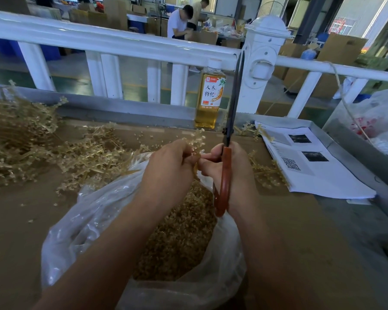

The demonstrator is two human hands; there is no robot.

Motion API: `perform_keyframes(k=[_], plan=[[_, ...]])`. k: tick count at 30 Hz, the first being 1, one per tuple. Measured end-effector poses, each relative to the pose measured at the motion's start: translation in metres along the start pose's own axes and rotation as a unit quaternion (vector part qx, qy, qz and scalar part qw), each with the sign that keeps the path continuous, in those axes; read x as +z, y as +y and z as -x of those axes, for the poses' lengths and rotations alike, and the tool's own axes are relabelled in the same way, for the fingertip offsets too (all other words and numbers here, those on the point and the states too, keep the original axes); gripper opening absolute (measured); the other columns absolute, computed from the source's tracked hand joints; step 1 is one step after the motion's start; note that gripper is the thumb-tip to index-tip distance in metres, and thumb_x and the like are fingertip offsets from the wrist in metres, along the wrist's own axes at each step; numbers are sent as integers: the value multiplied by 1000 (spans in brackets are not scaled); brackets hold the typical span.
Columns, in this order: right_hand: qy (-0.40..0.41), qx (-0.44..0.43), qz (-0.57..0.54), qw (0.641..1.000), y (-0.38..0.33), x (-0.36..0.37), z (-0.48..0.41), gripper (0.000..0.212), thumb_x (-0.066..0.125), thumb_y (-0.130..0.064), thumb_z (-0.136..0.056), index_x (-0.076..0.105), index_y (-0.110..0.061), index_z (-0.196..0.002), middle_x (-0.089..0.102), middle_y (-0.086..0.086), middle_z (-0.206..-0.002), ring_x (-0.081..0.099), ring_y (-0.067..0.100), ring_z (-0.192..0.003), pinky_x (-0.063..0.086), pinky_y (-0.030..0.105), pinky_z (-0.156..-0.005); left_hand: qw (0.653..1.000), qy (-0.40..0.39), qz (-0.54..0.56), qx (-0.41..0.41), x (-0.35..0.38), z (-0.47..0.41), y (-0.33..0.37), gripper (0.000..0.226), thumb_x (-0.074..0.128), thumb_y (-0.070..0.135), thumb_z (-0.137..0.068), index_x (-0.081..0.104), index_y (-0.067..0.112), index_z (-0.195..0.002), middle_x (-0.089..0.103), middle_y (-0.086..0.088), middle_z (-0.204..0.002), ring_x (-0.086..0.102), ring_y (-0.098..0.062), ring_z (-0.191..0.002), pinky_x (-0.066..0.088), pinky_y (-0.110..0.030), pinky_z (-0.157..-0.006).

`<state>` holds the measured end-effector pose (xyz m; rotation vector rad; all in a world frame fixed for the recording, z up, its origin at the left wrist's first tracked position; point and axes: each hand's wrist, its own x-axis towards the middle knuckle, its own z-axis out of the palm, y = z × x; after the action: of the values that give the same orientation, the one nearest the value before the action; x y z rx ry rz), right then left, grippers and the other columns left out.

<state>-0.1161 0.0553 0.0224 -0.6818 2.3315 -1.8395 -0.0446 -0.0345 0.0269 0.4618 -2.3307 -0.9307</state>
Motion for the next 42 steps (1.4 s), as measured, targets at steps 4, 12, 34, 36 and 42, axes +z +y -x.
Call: perform_keyframes(k=[4,12,34,36,42], plan=[[-13,-18,30,999,-1,1,1,39,74,-8,-73,41,-29,-71,57,-16,-63,54,-8,-63,41,2,-55,1000,6,3,-10,1,0,0,17,50,11,-91,46,17,-75,49,5,-68,48,-17,-64,40,-35,-54],[-8,2,-26,1000,-11,2,6,31,73,-8,-75,46,-21,-74,62,-9,-71,63,7,-73,48,12,-68,992,-15,100,-74,0,-1,1,10,44,13,-96,52,13,-90,54,1,-77,53,-14,-68,49,-37,-53],[-341,90,82,932,-16,1,24,30,34,-62,-88,42,-36,-75,52,-3,-71,45,10,-55,40,25,-55,948,92,281,-117,-32,-21,-15,23,43,6,-96,43,21,-78,42,1,-64,35,-9,-52,33,-20,-47],[-347,88,95,929,-17,0,23,31,32,-60,-90,41,-35,-73,51,-3,-68,45,10,-53,40,23,-52,950,89,277,-113,-32,-21,-15,24,43,6,-95,43,21,-77,42,0,-63,36,-10,-52,32,-22,-48],[-363,112,80,921,-16,-4,24,28,35,-60,-89,41,-36,-76,50,-2,-70,43,9,-54,41,23,-53,954,69,271,-107,-32,-22,-18,21,45,5,-94,43,21,-80,44,0,-65,36,-10,-51,31,-24,-50]])
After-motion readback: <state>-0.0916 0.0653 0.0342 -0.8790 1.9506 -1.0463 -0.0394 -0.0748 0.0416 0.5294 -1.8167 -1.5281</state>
